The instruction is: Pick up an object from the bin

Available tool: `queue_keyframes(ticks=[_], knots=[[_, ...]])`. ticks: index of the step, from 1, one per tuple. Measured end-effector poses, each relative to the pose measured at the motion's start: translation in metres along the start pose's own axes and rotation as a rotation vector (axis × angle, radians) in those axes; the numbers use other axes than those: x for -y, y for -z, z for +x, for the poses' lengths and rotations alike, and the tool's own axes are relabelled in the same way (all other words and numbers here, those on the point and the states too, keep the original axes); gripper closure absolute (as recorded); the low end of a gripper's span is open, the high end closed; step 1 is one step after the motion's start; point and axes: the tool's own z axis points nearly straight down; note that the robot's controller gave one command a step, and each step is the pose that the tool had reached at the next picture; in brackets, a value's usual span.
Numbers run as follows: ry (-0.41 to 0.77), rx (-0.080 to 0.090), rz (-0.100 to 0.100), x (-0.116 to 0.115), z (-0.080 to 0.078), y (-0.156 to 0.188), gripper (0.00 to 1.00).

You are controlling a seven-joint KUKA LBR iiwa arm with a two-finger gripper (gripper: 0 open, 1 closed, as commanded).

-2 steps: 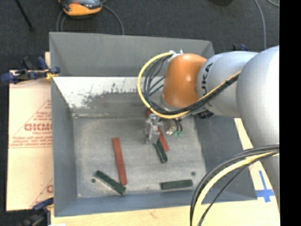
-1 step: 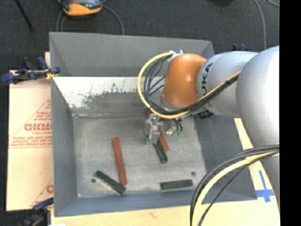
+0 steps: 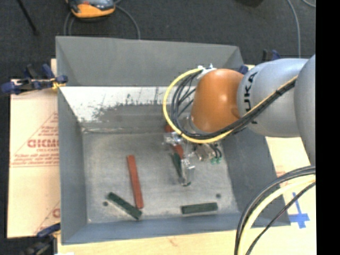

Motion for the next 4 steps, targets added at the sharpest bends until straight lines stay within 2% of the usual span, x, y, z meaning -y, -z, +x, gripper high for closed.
queue_keyframes(ticks=[1,2,3,4], knots=[[-0.001,0.000,-0.001,0.000,0.000,-0.001,0.00],[0.157,0.002,0.000,0.015,-0.004,-0.006,0.00],[0.514,0.001,0.001,0.036,0.000,-0.009,0.00],[0.612,0.007,0.001,0.036,-0.030,-0.027,1.00]])
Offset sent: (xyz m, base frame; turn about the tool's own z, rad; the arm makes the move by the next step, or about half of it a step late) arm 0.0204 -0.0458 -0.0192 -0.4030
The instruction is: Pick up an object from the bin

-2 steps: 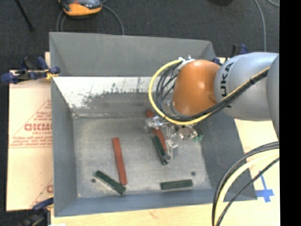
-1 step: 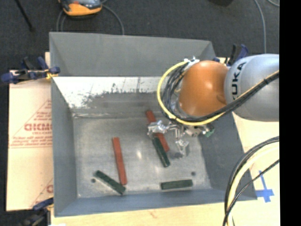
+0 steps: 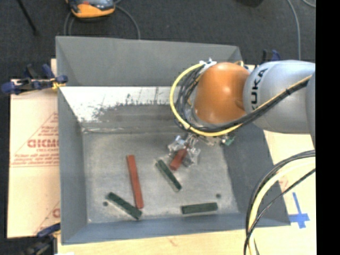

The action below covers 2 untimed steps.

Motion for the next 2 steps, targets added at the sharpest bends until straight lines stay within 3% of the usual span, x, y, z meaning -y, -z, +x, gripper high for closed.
queue_keyframes(ticks=[1,2], knots=[[-0.001,0.000,0.000,0.000,0.000,0.000,1.00],[-0.009,0.001,0.005,0.012,-0.021,0.190,1.00]])
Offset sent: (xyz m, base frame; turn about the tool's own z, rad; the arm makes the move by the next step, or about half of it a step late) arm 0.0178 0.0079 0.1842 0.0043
